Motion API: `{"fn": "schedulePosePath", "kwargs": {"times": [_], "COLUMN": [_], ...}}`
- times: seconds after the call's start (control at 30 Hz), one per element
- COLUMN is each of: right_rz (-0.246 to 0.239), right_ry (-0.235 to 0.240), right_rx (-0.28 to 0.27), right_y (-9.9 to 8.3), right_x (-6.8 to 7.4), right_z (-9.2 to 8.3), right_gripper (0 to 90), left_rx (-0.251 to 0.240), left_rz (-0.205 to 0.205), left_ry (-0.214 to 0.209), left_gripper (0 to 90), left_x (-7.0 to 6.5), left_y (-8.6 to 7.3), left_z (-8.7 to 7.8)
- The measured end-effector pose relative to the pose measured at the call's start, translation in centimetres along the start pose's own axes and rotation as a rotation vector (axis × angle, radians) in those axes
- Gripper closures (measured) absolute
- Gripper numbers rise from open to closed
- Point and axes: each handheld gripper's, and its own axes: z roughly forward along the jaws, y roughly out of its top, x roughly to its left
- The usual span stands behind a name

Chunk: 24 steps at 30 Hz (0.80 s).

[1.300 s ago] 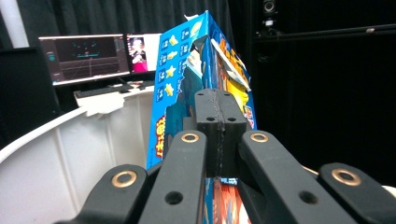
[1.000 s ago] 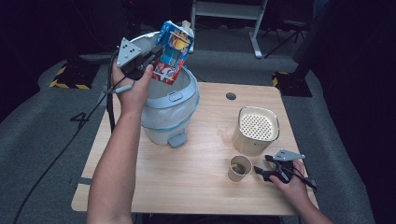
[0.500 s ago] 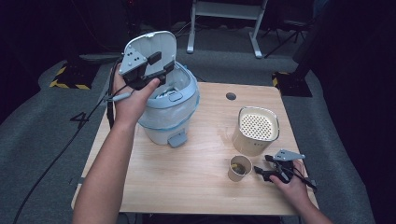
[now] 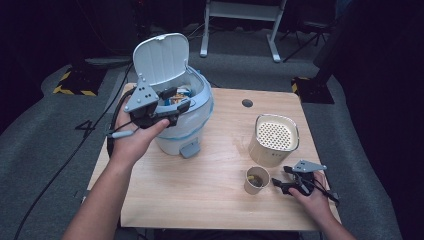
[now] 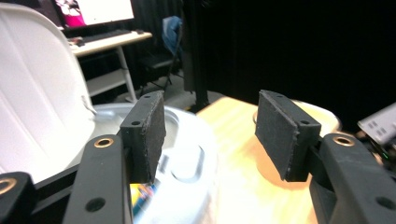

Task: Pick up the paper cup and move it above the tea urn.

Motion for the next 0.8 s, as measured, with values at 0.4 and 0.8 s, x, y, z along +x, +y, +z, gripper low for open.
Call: {"fn": "schedulePosePath", "kwargs": {"times": [0.4,0.8], "right_rz": [-0.026,-0.044], "right_ry": [0.024,0.038], "right_rx": [0.007,0.020], "right_y": [0.0,-0.1], "right_x": [-0.3,-0.2], "right_z": [0.0,-0.3], "right_gripper": [21.0,20.0], "left_rx": [0.084,0.165], "left_rz": [-0.004,-0.036], "left_ry": [-0.082,-0.115], "left_gripper": [42.0,42.7], "left_x": [-2.5,-3.8], "left_y": [-4.8,-10.1], "left_z": [-0.7,0.3]}}
